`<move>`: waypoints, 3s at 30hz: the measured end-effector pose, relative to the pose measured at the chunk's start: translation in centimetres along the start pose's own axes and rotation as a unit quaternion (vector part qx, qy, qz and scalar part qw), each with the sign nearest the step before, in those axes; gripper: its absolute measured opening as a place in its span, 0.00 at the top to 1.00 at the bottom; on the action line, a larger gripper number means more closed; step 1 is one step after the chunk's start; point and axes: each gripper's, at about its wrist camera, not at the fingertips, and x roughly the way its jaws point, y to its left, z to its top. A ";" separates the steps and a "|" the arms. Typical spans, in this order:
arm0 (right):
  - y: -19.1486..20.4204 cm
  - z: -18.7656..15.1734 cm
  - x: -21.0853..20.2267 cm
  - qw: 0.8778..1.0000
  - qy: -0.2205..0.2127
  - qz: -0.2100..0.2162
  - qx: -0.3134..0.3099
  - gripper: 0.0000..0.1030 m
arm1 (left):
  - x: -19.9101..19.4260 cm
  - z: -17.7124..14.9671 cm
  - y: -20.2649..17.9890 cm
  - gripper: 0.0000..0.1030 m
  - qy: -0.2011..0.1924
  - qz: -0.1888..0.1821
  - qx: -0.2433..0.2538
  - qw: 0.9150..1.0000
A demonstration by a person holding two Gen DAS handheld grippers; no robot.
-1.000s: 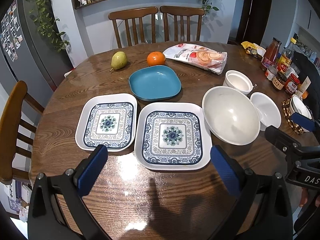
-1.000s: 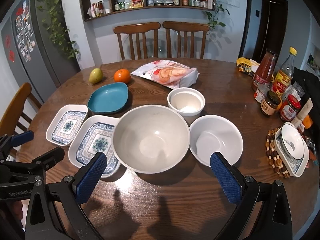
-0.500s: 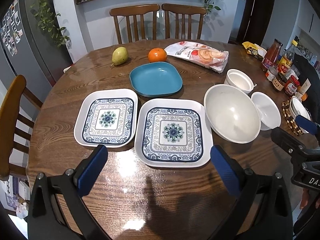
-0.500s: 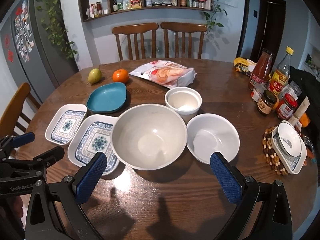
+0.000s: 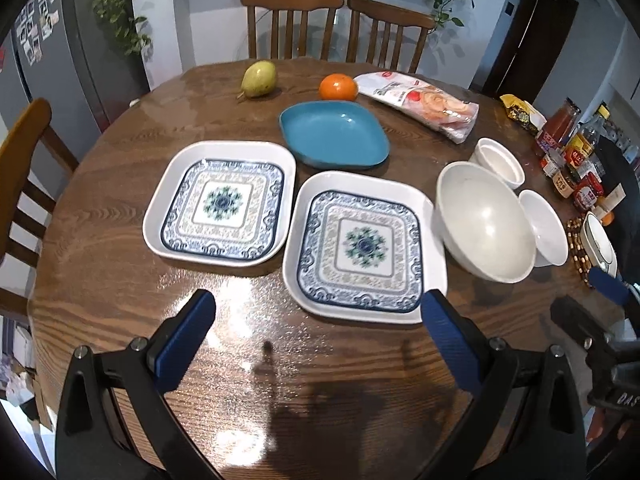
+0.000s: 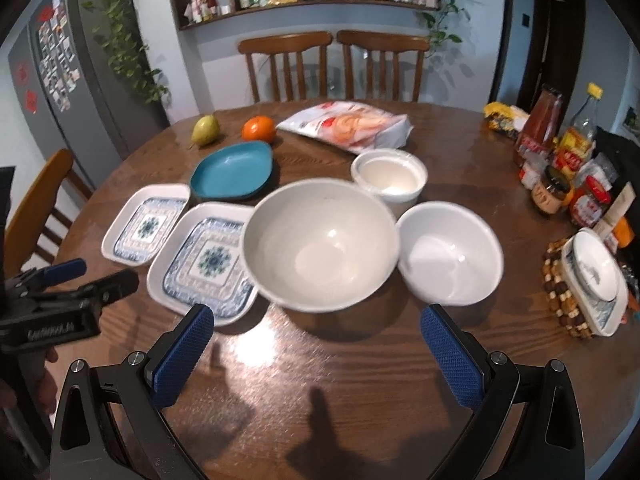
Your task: Organize plates and bowls
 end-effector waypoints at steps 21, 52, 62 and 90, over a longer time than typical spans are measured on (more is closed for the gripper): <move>2.8 -0.4 8.1 0.992 0.081 0.090 0.037 0.15 | 5.3 -0.6 2.5 0.31 0.049 -0.023 -0.031 0.998; 6.7 -2.1 6.2 0.982 0.115 0.147 -0.008 0.86 | -0.2 -4.9 4.6 0.89 0.029 0.008 0.022 0.999; 10.3 -6.5 6.5 0.962 0.189 0.190 -0.049 0.81 | -1.2 -9.6 6.8 0.89 0.073 0.022 -0.015 0.997; 13.3 6.6 9.5 0.981 0.098 0.166 -0.020 0.56 | 2.0 4.3 13.7 0.24 0.011 0.073 -0.066 0.995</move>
